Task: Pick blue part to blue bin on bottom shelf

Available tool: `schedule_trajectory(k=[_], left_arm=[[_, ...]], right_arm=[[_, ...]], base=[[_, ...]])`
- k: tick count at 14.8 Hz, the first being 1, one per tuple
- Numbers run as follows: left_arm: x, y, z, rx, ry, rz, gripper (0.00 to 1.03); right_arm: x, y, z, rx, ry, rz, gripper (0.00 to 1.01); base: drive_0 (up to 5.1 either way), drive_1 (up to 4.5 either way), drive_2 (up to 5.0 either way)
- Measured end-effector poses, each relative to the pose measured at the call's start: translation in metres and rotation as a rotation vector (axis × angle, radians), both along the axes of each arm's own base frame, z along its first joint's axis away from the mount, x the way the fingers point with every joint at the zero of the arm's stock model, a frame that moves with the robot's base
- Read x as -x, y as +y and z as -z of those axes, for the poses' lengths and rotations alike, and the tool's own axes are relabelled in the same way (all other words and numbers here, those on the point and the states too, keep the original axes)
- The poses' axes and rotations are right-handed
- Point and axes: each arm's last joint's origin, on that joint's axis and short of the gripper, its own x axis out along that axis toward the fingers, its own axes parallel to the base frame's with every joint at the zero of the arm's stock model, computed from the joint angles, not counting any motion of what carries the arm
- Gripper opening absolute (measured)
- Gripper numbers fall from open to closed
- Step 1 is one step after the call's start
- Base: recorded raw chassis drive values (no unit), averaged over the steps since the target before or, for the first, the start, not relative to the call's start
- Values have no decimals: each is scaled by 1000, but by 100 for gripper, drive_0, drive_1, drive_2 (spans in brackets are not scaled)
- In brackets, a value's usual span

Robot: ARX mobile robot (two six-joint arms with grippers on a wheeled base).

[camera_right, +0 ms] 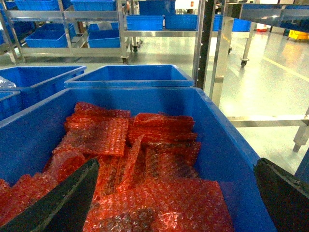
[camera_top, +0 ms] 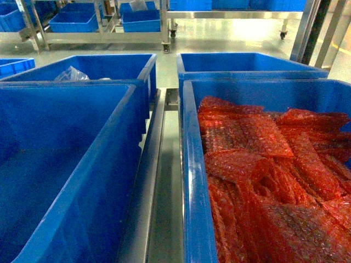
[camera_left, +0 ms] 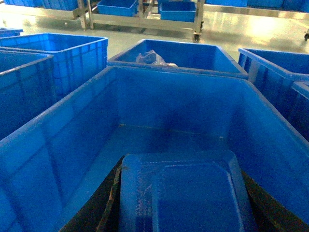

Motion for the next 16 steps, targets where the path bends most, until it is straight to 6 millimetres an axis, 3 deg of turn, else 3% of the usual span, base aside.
schedule_trajectory(k=[5,7,8,9,10,12,14,16], left_arm=[[-4,-2,-3,3,-56,-20,44],[-30,-9,-9,-22,-89,25,44],[-56,-12,-15,-32,-123,52,49],[-76,-14,-8,-47,-97,48,64],[-78,-15,6,-64,-25,53,76],[-76,-14,4,-62,-60,64,99],[-64,-4,18,-47,-77,165,73],[-53,3,11,-43,-114,169,46]], right_arm=[[0,0,0,0,0,0,98],[0,0,0,0,0,0,98],[0,0,0,0,0,0,98],[0,0,0,0,0,0,98],[0,0,0,0,0,0,98],[0,0,0,0,1,0,98],[0,0,0,0,0,0,98],[0,0,0,0,0,0,98]], base=[[0,0,0],[0,0,0],[0,0,0],[0,0,0],[0,0,0],[0,0,0],[0,0,0],[0,0,0]])
